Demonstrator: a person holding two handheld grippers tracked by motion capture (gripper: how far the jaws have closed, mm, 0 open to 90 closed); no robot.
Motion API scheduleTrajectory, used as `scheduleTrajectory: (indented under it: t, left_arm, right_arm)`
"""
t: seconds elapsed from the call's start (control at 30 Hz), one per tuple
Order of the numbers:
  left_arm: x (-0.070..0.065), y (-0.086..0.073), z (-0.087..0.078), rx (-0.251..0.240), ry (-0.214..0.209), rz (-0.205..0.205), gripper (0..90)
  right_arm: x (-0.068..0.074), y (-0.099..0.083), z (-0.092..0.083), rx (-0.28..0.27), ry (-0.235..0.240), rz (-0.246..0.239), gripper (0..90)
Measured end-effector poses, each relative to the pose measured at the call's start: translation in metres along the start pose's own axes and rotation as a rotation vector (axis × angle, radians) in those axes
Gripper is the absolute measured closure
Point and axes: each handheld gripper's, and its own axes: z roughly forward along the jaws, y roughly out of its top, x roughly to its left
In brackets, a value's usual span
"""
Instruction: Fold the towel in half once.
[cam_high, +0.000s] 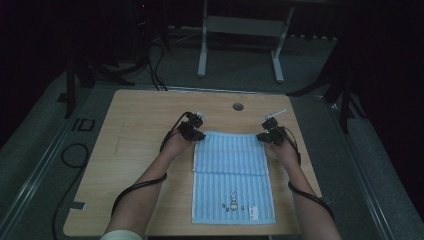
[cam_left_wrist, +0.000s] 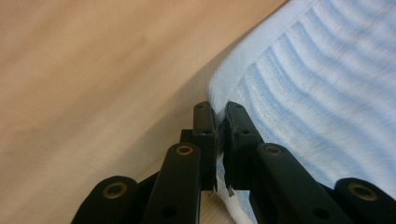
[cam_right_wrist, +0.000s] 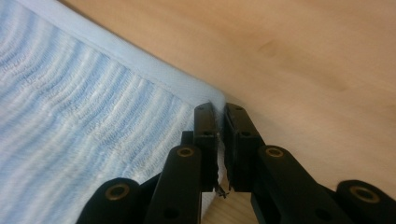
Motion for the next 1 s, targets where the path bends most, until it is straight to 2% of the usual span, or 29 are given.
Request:
scheduleTrajectory:
  t: [0.03, 0.07, 0.1, 0.13, 0.17, 0.2, 0.23, 0.27, 0.33, 0.37, 0.4, 0.43, 0.47, 0.5, 0.53, 0.57, 0.63, 0.67, 0.7, 0.77, 0.8, 0.83, 0.87, 0.9, 0.93, 0.97, 1.0]
  left_arm:
    - [0.001, 0.007, -0.013, -0.052, -0.006, -0.019, 84.0]
    - [0.001, 0.011, -0.02, -0.072, -0.008, -0.022, 83.9]
    - [-0.001, 0.016, -0.028, -0.084, -0.007, -0.005, 83.9]
    - [-0.001, 0.016, -0.028, -0.084, -0.007, -0.005, 83.9]
    - [-0.002, 0.023, -0.04, -0.105, 0.011, 0.01, 83.8]
    - [-0.002, 0.027, -0.047, -0.121, 0.011, 0.01, 83.9]
    - [-0.002, 0.027, -0.047, -0.121, 0.011, 0.01, 83.8]
    - [-0.001, 0.034, -0.062, -0.158, 0.015, 0.003, 83.8]
    - [-0.001, 0.042, -0.078, -0.21, 0.008, -0.011, 83.8]
    - [-0.001, 0.045, -0.086, -0.225, 0.007, -0.008, 83.8]
    - [-0.001, 0.045, -0.086, -0.225, 0.007, -0.008, 83.8]
    - [-0.003, 0.048, -0.094, -0.246, 0.022, 0.0, 83.8]
    - [-0.006, 0.054, -0.11, -0.272, 0.012, 0.016, 83.7]
    - [-0.008, 0.056, -0.117, -0.277, 0.023, 0.031, 83.6]
    - [-0.008, 0.056, -0.117, -0.277, 0.023, 0.031, 83.7]
    - [-0.013, 0.059, -0.129, -0.288, 0.034, 0.056, 83.6]
    - [-0.017, 0.058, -0.14, -0.313, 0.041, 0.074, 83.7]
    - [-0.017, 0.058, -0.14, -0.313, 0.041, 0.074, 83.7]
    - [-0.02, 0.054, -0.147, -0.323, 0.038, 0.083, 83.7]
    - [-0.022, 0.051, -0.149, -0.322, 0.022, 0.087, 83.6]
    - [-0.027, 0.04, -0.15, -0.318, 0.006, 0.106, 83.6]
    - [-0.03, 0.033, -0.149, -0.316, -0.009, 0.107, 83.6]
    - [-0.03, 0.033, -0.149, -0.316, -0.009, 0.107, 83.6]
    - [-0.036, 0.016, -0.145, -0.3, -0.052, 0.12, 83.6]
    - [-0.041, 0.007, -0.143, -0.296, -0.054, 0.131, 83.6]
    - [-0.041, 0.007, -0.143, -0.296, -0.054, 0.131, 83.6]
    - [-0.05, -0.011, -0.137, -0.273, -0.086, 0.15, 83.6]
  right_arm:
    - [-0.003, 0.004, -0.009, -0.024, -0.003, 0.007, 84.1]
    - [-0.004, 0.008, -0.015, -0.042, -0.004, 0.006, 84.0]
    - [-0.005, 0.011, -0.022, -0.061, -0.008, 0.006, 84.1]
    - [-0.005, 0.011, -0.022, -0.061, -0.008, 0.006, 84.1]
    - [-0.008, 0.019, -0.038, -0.1, -0.015, 0.006, 84.0]
    - [-0.009, 0.023, -0.044, -0.112, -0.013, 0.006, 84.0]
    - [-0.009, 0.023, -0.044, -0.112, -0.013, 0.006, 84.0]
    - [-0.01, 0.033, -0.062, -0.154, -0.025, -0.007, 84.0]
    - [-0.01, 0.041, -0.078, -0.192, -0.033, -0.018, 84.0]
    - [-0.01, 0.045, -0.088, -0.212, -0.041, -0.025, 84.0]
    - [-0.01, 0.051, -0.097, -0.227, -0.043, -0.029, 84.0]
    - [-0.01, 0.051, -0.097, -0.227, -0.043, -0.029, 84.0]
    - [-0.011, 0.062, -0.118, -0.264, -0.051, -0.046, 84.0]
    - [-0.011, 0.065, -0.124, -0.272, -0.055, -0.052, 84.0]
    - [-0.011, 0.065, -0.124, -0.272, -0.055, -0.052, 84.0]
    - [-0.009, 0.072, -0.141, -0.303, -0.057, -0.067, 84.0]
    - [-0.005, 0.073, -0.156, -0.335, -0.062, -0.086, 84.0]
    - [-0.002, 0.071, -0.162, -0.343, -0.066, -0.1, 84.0]
    - [0.001, 0.068, -0.168, -0.356, -0.064, -0.109, 84.0]
    - [0.005, 0.059, -0.174, -0.363, -0.039, -0.124, 83.9]
    - [0.007, 0.052, -0.176, -0.371, -0.032, -0.126, 84.0]
    - [0.01, 0.044, -0.176, -0.379, -0.01, -0.129, 83.9]
    - [0.01, 0.044, -0.176, -0.379, -0.01, -0.129, 83.9]
    - [0.016, 0.026, -0.175, -0.364, 0.003, -0.153, 84.0]
    - [0.02, 0.016, -0.174, -0.361, 0.013, -0.162, 83.9]
    - [0.023, 0.006, -0.171, -0.357, 0.032, -0.165, 83.9]
    - [0.027, -0.003, -0.169, -0.338, 0.033, -0.175, 83.9]
